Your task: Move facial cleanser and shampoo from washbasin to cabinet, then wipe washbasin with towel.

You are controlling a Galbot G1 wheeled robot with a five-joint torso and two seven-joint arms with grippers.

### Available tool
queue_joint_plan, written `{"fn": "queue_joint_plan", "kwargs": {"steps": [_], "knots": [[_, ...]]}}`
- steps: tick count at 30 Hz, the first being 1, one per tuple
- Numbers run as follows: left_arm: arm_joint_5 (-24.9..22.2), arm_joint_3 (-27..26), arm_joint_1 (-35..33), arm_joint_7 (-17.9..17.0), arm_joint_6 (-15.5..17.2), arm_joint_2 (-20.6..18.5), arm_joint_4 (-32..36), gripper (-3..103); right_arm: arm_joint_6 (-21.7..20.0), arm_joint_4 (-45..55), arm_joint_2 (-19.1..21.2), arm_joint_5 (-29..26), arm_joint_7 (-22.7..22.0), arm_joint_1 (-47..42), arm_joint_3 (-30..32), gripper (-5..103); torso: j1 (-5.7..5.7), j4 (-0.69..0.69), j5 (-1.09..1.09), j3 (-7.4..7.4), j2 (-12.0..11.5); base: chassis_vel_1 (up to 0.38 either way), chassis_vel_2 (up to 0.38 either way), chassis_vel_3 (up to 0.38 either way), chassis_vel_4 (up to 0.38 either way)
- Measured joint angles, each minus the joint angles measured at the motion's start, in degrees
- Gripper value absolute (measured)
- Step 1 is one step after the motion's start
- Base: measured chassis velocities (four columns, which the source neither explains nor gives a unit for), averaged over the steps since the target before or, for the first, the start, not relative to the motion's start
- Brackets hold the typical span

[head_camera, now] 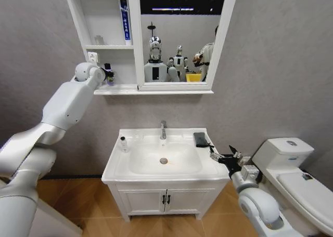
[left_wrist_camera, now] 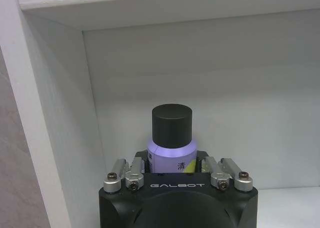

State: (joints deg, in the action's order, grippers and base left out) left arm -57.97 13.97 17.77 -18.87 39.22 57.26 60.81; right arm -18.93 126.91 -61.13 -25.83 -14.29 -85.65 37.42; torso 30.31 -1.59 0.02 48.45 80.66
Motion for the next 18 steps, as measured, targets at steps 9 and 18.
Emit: {"fn": "queue_joint_plan", "kwargs": {"steps": [9, 18], "knots": [[0.4, -0.2, 0.0, -0.1, 0.1, -0.2, -0.3, 71, 0.2, -0.4, 0.2, 0.0, 0.1, 0.3, -0.4, 100, 0.00, 0.01, 0.00, 0.00, 0.0, 0.000, 0.000, 0.000, 0.000], [-0.3, -1.5, -0.3, -1.1, 0.1, -1.8, 3.2, 99, 0.3, -0.3, 1.0, -0.2, 0.1, 0.3, -0.4, 100, 0.00, -0.01, 0.01, 0.00, 0.0, 0.000, 0.000, 0.000, 0.000]]}}
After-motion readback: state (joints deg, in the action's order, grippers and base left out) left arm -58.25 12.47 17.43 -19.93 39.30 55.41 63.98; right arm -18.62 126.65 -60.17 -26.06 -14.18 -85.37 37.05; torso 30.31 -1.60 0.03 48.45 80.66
